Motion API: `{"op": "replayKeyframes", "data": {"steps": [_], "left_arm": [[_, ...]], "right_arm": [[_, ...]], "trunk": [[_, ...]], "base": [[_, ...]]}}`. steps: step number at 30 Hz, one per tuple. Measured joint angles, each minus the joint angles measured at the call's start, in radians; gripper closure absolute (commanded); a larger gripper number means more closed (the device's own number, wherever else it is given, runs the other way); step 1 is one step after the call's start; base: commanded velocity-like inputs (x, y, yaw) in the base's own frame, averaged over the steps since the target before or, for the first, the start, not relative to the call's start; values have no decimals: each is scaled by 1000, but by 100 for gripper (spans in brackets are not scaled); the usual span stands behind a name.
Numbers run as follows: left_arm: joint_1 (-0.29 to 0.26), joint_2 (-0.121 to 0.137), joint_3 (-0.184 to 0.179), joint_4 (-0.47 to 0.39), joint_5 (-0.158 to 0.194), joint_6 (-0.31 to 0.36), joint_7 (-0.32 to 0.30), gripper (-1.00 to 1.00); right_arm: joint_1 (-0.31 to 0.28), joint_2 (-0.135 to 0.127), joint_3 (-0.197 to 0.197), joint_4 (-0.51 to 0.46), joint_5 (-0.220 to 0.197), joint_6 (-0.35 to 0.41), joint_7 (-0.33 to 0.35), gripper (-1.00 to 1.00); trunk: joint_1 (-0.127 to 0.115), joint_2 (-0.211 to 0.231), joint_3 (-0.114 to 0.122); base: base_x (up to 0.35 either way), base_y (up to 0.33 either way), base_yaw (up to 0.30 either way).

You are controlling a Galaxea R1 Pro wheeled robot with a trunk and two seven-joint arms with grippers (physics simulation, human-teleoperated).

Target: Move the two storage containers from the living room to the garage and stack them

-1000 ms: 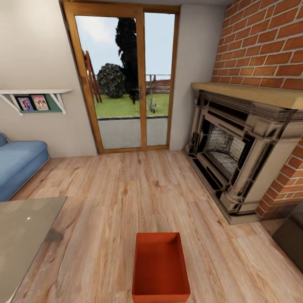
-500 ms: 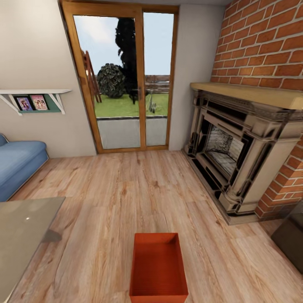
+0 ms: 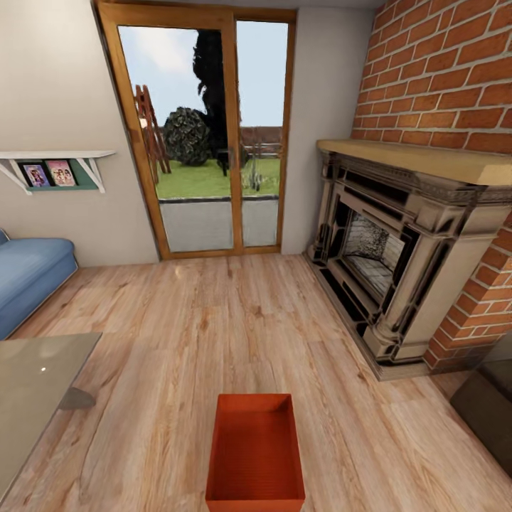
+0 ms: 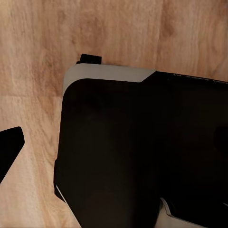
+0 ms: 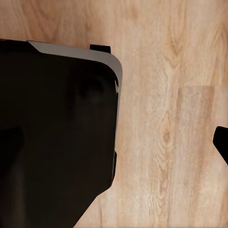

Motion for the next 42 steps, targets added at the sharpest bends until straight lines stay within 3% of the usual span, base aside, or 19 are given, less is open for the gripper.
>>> {"op": "replayKeyframes", "data": {"steps": [13,23,42], "left_arm": [[0,2,1,0,-1,0,-1,-100],[0,2,1,0,1,0,0,-100],[0,2,1,0,1,0,0,-100]], "right_arm": [[0,-1,0,0,0,0,0,-100],[0,0,0,0,0,0,0,-100],[0,-3,1,1,3,0,0,-100]], "trunk": [[0,0,0],[0,0,-1],[0,0,-29]], "base": [[272,0,0],[21,0,0],[0,0,0]]}}
